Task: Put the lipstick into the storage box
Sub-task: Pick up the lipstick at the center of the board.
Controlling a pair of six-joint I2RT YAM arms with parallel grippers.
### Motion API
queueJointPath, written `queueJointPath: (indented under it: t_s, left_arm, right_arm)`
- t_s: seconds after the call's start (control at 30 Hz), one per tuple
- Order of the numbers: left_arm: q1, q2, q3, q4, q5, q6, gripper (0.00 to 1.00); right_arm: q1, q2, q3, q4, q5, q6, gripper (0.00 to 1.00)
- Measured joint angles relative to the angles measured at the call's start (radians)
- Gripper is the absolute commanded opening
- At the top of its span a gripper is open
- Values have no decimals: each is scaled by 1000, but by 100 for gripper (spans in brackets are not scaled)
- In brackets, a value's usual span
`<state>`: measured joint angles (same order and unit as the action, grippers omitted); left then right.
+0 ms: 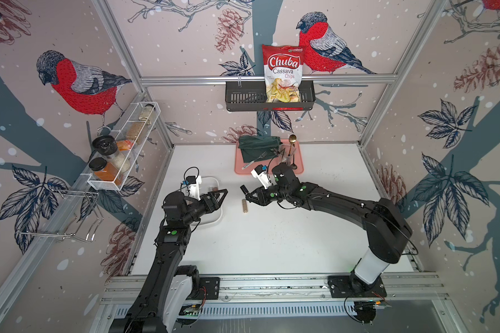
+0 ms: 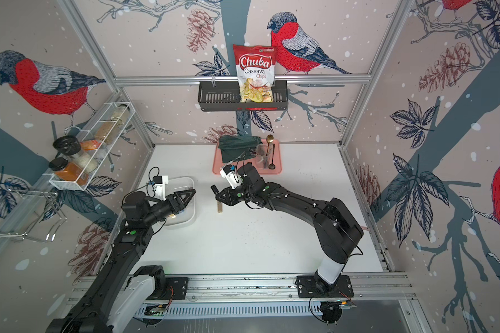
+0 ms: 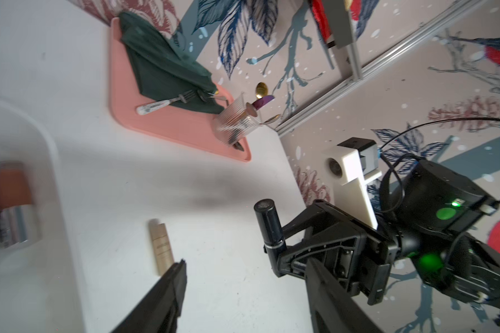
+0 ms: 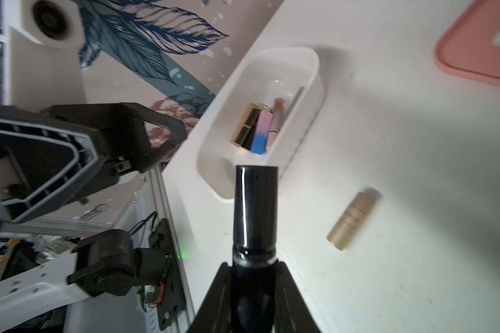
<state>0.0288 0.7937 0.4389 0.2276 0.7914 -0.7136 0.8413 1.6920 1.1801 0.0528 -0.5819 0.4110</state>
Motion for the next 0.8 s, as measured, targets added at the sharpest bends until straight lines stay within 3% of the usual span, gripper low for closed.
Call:
queueJointPath:
  t_s: [0.17, 0.33, 0.53, 0.8]
  left_arm:
    - [-17, -31, -27, 166, 51, -127, 67]
    - [-73, -32, -27, 238, 53, -175, 65]
    - [-144, 1, -19, 268, 45, -180, 60]
    - [-157, 17, -19, 269, 39, -181, 56]
  right_arm:
    - [1, -33, -29, 137, -115, 97, 20]
    - [23, -41, -32, 214, -179, 142, 20]
    - [35, -43, -30, 241, -206, 163, 20]
    - [42, -48, -30, 245, -217, 164, 20]
